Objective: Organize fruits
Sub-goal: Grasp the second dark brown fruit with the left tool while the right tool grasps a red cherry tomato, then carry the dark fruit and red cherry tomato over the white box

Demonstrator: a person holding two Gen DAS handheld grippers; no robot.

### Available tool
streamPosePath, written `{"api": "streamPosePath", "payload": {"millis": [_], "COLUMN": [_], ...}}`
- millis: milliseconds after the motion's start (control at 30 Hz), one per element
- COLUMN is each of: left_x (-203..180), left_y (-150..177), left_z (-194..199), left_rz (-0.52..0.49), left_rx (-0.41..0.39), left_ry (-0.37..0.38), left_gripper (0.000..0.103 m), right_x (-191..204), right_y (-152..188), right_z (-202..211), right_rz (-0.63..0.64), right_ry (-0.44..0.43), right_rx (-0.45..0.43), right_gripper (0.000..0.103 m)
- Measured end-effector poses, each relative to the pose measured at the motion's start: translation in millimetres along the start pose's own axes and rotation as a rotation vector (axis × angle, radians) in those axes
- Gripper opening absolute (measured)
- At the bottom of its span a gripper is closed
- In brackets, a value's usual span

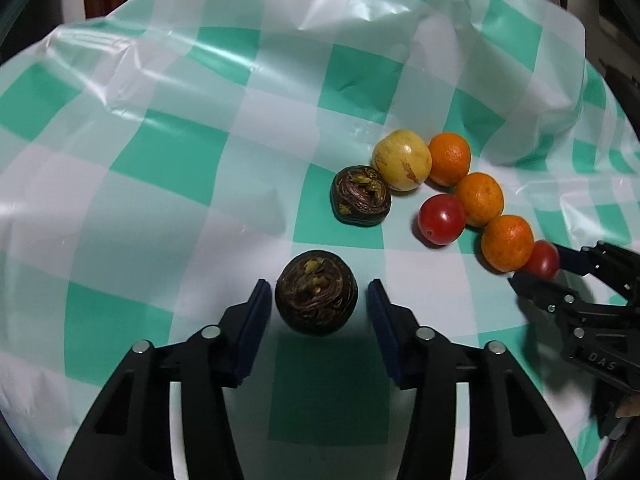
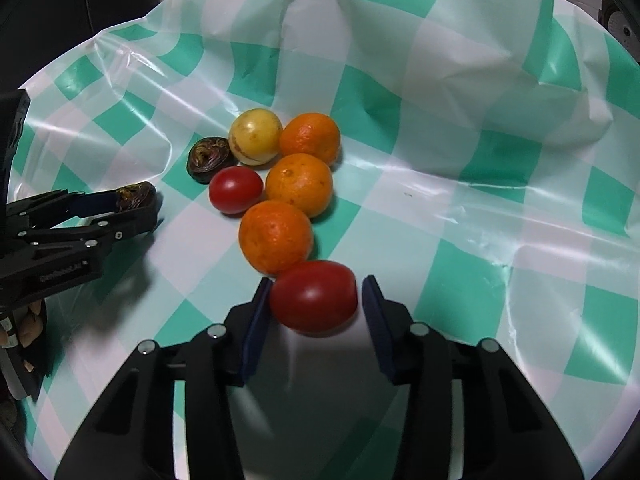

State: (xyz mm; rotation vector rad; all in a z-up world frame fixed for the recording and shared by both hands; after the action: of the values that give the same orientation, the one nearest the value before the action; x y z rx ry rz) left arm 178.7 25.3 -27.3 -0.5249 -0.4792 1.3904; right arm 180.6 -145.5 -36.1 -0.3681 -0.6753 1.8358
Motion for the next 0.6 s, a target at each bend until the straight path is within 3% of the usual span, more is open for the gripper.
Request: {"api": "streamPosePath", "payload": {"millis": [33, 267, 367, 600], "left_x": [-0.8, -1.8, -8.5, -5.8], "left_y": [-0.2, 9.5, 31.8, 99.5], "left_z": [-0.8, 4.2, 27.1, 100.5], "left_rz": [-0.008, -0.022, -0.062, -0.053], "left_rx": [0.002, 0.0, -0.021, -0.083], "left_ry": [-0.013, -0.026, -0.045, -0.015], "left_gripper": [0.038, 0.038, 0.038, 0.038], "right_x": [0.4, -0.4, 5.9, 58.8], "right_y": [0.0, 5.5, 18.1, 79.3], "right_z": [0.4, 4.0, 14.4, 64.7], "right_rz": [0.0, -0.013, -0.015, 0.035], "right_ry": [-0.001, 0.013, 0.035, -0.049], "right_rx": [0.0, -0.008, -0.007, -0.034], "right_gripper": [0.045, 0.041, 0.041, 0.041]}}
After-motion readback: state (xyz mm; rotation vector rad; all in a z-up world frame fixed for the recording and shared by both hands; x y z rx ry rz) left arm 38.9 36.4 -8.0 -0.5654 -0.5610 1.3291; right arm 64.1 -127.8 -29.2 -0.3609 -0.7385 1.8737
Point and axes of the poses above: each gripper's, at about its wrist camera, not at the fingertips, and z roughly against the way its jaws point, x to its left, y to its underside, the point moved 4 cm from there along -z, roughly the way its jaws point, and after that the axes turned 4 degrees about -z, right-handed, at the moved point
